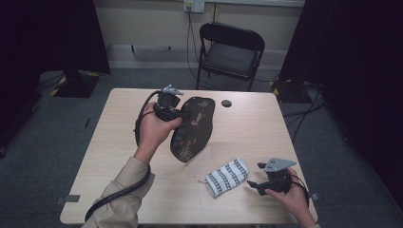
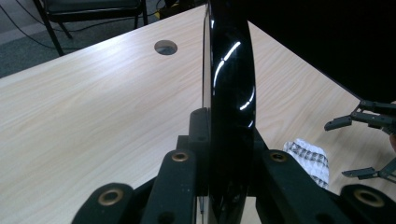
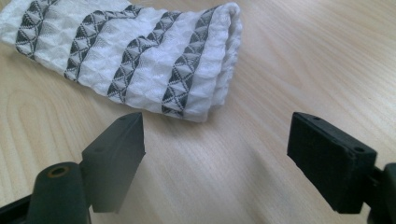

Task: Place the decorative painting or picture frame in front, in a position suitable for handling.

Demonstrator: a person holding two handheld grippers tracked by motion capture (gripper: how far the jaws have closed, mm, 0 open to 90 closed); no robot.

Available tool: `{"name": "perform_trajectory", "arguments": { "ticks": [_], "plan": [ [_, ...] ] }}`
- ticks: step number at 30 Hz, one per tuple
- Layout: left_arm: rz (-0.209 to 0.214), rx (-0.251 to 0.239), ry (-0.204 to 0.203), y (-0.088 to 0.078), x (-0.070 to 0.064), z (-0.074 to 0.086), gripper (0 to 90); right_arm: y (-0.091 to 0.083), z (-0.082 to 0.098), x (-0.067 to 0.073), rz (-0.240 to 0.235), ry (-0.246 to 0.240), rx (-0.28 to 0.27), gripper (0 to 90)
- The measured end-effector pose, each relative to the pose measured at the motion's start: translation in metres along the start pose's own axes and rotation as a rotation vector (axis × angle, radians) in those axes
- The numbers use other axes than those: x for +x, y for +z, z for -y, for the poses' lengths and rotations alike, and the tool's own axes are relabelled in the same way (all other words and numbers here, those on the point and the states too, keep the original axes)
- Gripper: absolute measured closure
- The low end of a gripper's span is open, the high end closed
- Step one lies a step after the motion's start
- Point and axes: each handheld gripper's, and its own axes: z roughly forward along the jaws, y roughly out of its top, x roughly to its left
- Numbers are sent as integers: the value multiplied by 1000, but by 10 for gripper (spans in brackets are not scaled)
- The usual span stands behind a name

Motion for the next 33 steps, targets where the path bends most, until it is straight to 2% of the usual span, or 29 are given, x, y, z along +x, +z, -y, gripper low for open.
{"name": "perform_trajectory", "arguments": {
  "ticks": [2, 12, 25, 28, 31, 33],
  "plan": [
    [1, 5, -5, 0, 1, 4, 809, 1, -1, 0, -2, -5, -1, 188],
    [6, -41, -45, -6, 10, 21, 808, 6, -7, 0, -16, -16, -2, 188],
    [1, -43, -21, -9, 8, 27, 805, 9, -11, 0, -24, -24, -2, 188],
    [-4, -51, -5, -9, 8, 27, 795, 10, -11, -1, -25, -27, -2, 188],
    [-23, -45, 2, -10, 7, 28, 742, 9, -11, -1, -25, -24, -4, 188],
    [-20, -43, -6, -11, 7, 31, 704, 9, -11, 0, -25, -23, -5, 188]
  ]
}}
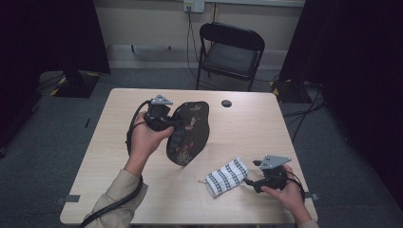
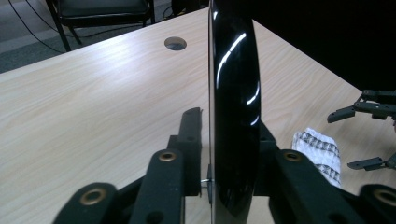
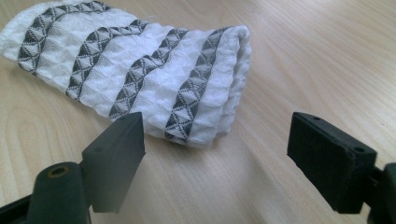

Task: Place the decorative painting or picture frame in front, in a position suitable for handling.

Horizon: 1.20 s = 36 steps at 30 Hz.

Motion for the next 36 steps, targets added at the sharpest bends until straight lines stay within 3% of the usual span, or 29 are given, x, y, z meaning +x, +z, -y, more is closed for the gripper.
{"name": "perform_trajectory", "arguments": {
  "ticks": [13, 18, 19, 25, 27, 33, 36],
  "plan": [
    [6, 26, 4, -2, -1, 36, 566, 4, -1, 2, -6, -17, 14, 191],
    [25, 44, 1, 1, -4, 53, 546, 5, 1, 3, -10, -18, 23, 192],
    [28, 56, -1, 2, -7, 63, 543, 5, 1, 4, -11, -19, 27, 192],
    [33, 62, -8, 5, -3, 90, 520, 6, 1, 6, -18, -19, 30, 194],
    [51, 65, -17, 7, -3, 97, 523, 6, 0, 6, -18, -15, 26, 194],
    [35, 72, -5, 11, -1, 109, 527, 7, -1, 3, 1, 3, 42, 205],
    [47, 72, -4, 15, -1, 116, 522, 5, -2, -3, 11, 16, 35, 210]
  ]
}}
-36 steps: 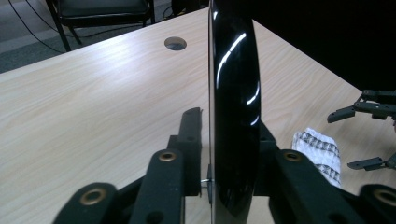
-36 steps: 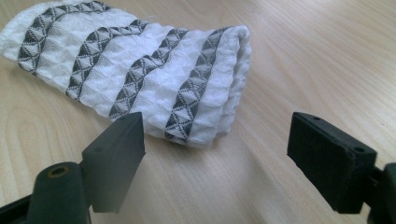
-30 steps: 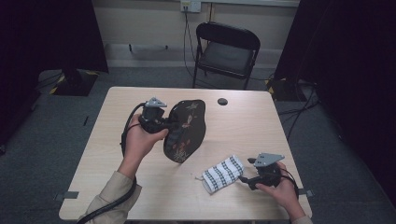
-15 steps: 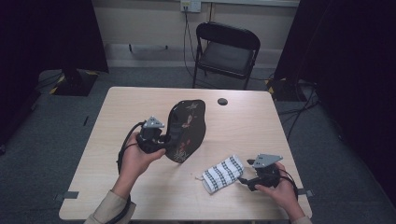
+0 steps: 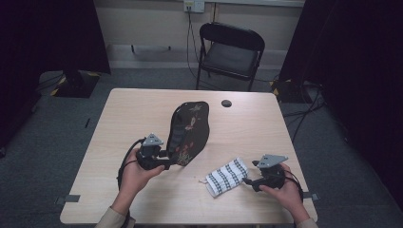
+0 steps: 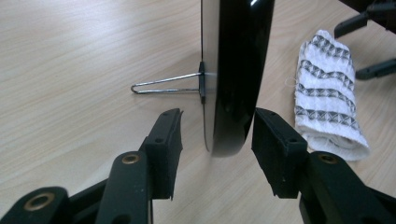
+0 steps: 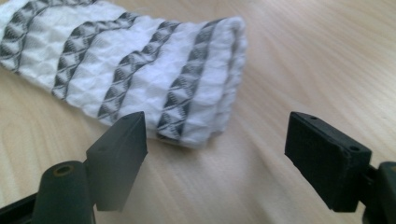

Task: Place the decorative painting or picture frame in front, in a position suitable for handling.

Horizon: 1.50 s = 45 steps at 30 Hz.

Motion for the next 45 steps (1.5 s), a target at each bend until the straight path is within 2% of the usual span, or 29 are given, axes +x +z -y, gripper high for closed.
{"name": "perform_trajectory", "arguments": {
  "ticks": [3, 7, 11, 15, 16, 18, 26, 30, 33, 38, 41, 45],
  "plan": [
    [-2, -1, 5, 1, 1, 3, 517, -1, -1, -7, 26, 12, 14, 214],
    [-18, 19, 13, 4, 4, 6, 499, 1, -5, -15, 34, 30, 7, 214],
    [-17, 12, 13, 3, 5, 8, 497, 9, -11, -20, 44, 11, 30, 218],
    [-19, 6, 15, 0, 6, 7, 483, 19, -18, -30, 64, 12, 50, 227],
    [-19, 6, 15, 0, 6, 7, 473, 21, -21, -33, 71, 28, 54, 227],
    [-21, 3, 12, -1, 7, 7, 463, 27, -27, -37, 68, 50, 49, 227],
    [-17, -3, 10, 0, 9, 7, 453, 55, -61, -43, 69, 28, 80, 230],
    [-15, 2, 4, 2, 10, 9, 448, 69, -75, -38, 64, 44, 81, 230],
    [-14, 4, 12, 2, 9, 8, 444, 70, -81, -34, 60, 62, 75, 230],
    [-4, 2, 15, 4, 8, 8, 440, 61, -78, -27, 47, 96, 54, 229],
    [2, 5, 11, 5, 9, 10, 435, 46, -75, -12, 37, 123, 29, 225],
    [4, 7, 9, 6, 10, 10, 429, 41, -70, 9, 4, 115, 15, 220]
  ]
}}
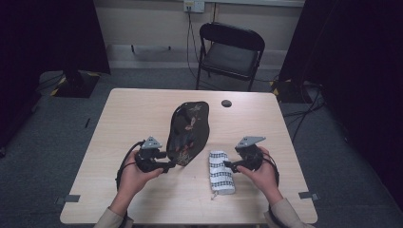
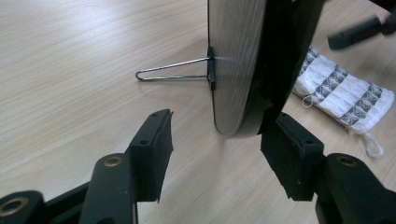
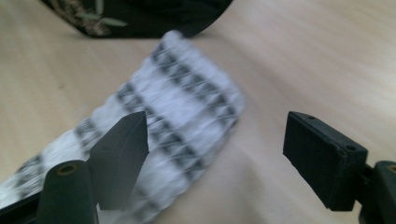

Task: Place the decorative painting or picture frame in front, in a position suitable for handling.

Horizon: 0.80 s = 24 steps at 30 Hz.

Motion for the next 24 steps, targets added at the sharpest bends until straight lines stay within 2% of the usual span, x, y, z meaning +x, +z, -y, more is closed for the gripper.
{"name": "perform_trajectory", "arguments": {
  "ticks": [5, 8, 11, 15, 19, 24],
  "plan": [
    [7, -5, -12, 1, 0, -1, 412, 3, 16, 28, -44, 8, 11, 215],
    [7, -4, -14, 1, 0, -1, 400, 1, 24, 35, -52, 16, 5, 212],
    [0, -10, -16, -1, 2, -2, 398, -3, 28, 34, -52, 21, 3, 208],
    [-4, -14, -15, -2, 3, -4, 395, -6, 30, 27, -25, 20, 14, 207],
    [-4, -15, 6, -2, 2, -6, 388, -12, 32, 19, 14, 15, 29, 208],
    [-6, -29, 0, -3, 0, -7, 366, -23, 32, 16, 24, 43, -1, 209]
  ]
}}
